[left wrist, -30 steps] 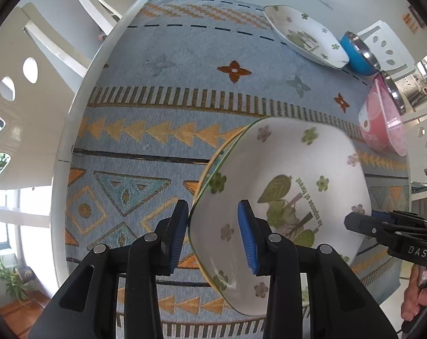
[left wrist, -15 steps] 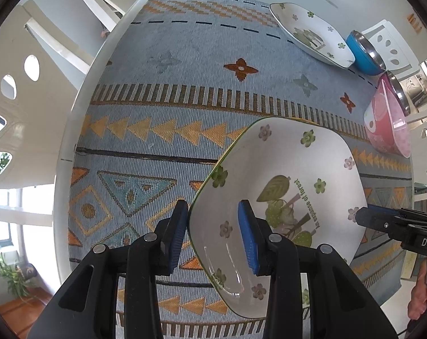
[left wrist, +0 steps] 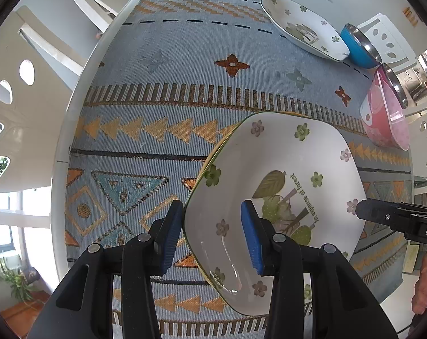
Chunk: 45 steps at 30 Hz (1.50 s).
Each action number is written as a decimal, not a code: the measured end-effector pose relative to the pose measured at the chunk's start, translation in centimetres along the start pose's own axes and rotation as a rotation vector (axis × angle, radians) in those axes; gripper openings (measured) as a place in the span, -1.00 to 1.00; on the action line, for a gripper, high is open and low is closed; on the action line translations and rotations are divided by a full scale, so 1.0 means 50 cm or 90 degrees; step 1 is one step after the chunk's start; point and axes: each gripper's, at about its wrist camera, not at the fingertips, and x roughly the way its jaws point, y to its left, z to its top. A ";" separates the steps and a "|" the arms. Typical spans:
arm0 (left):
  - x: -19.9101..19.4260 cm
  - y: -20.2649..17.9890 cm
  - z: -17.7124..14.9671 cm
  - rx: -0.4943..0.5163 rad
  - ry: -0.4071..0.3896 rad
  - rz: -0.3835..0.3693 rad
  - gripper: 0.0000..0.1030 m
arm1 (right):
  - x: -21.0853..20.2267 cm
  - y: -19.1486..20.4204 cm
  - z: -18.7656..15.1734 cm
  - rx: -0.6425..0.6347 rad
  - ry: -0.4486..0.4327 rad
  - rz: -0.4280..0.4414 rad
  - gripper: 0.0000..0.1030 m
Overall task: Organize plates and bowls
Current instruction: 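Open both grippers and release the hexagonal plate on the stack, then move both grippers toward the second green-tree hexagonal plate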
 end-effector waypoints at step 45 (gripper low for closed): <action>-0.075 -0.153 0.367 0.024 -0.107 0.002 -0.21 | -0.256 -0.029 0.315 -0.065 -0.129 0.049 -0.38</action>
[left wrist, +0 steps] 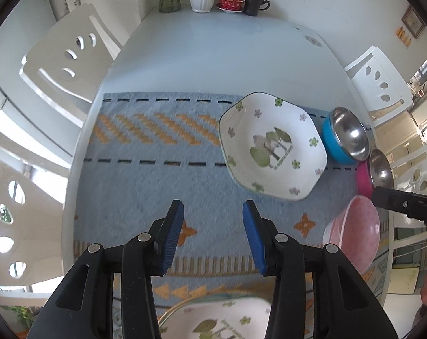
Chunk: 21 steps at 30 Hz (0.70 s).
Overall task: Organize plates and bowls
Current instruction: 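Move both grippers toward the second green-tree hexagonal plate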
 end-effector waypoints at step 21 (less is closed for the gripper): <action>0.219 -0.015 0.082 -0.073 0.097 -0.026 -0.21 | 0.151 -0.132 0.147 0.076 0.038 -0.018 -0.17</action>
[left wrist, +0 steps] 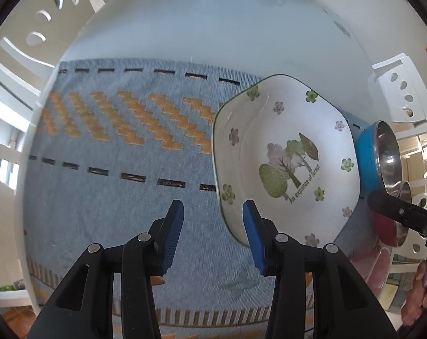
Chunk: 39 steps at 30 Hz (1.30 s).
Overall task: Organize plates and bowls
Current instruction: 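Move both grippers toward the second green-tree hexagonal plate, then close both grippers on opposite sides of the hexagonal plate rim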
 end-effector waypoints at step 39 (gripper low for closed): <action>0.059 -0.044 0.026 0.026 -0.006 -0.032 -0.23 | 0.059 -0.006 0.014 0.053 -0.021 0.006 -0.02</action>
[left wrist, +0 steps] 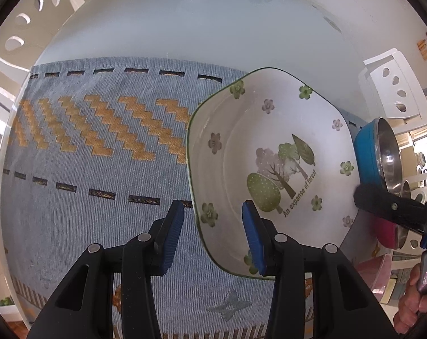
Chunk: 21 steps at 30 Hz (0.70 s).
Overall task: Organize plates and bowls
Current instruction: 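Close both grippers on opposite sides of the hexagonal plate rim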
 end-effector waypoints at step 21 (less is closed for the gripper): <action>0.027 0.007 0.000 0.001 0.000 -0.010 -0.36 | -0.017 -0.001 -0.006 0.019 -0.029 -0.087 -0.04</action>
